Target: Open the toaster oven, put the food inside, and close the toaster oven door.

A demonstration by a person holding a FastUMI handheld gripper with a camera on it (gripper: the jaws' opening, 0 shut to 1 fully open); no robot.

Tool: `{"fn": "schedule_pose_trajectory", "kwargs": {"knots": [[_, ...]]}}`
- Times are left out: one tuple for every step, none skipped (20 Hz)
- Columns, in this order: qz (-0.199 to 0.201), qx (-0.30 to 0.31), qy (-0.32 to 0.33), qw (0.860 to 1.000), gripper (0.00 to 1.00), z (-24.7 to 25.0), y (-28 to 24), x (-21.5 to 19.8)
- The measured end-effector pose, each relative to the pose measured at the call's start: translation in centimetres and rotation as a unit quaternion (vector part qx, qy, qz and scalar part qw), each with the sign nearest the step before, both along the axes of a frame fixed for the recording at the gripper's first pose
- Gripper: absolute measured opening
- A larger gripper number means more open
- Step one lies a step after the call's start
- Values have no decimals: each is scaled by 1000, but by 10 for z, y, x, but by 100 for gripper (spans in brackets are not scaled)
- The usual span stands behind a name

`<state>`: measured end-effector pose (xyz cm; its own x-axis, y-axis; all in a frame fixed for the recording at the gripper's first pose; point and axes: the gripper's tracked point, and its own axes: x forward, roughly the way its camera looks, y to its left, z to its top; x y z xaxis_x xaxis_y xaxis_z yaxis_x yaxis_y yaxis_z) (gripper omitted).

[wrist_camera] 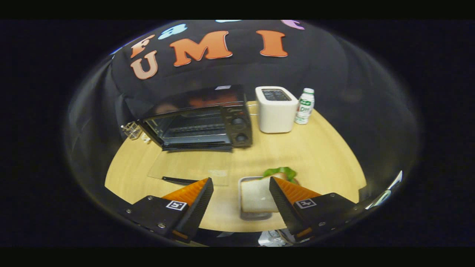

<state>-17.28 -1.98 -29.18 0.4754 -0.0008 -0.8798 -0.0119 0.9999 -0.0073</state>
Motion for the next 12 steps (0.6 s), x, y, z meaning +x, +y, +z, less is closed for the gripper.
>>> {"fn": "schedule_pose_trajectory", "kwargs": {"knots": [[-14,-19,4,1000,90,-5,-20,-2],[-27,-30,12,999,90,-16,-39,-6],[-38,-33,23,998,90,-26,-54,-9],[-39,-27,43,998,90,-36,-60,-17],[-40,-20,58,997,90,-45,-63,-23],[-43,-17,71,996,91,-58,-70,-26],[-51,-5,78,996,91,-67,-72,-27],[-65,19,81,994,91,-72,-69,-26],[-74,45,88,992,91,-75,-64,-26],[-78,71,94,990,90,-81,-57,-26],[-78,85,106,988,91,-88,-55,-29],[-79,103,112,985,90,-91,-54,-31]]}}
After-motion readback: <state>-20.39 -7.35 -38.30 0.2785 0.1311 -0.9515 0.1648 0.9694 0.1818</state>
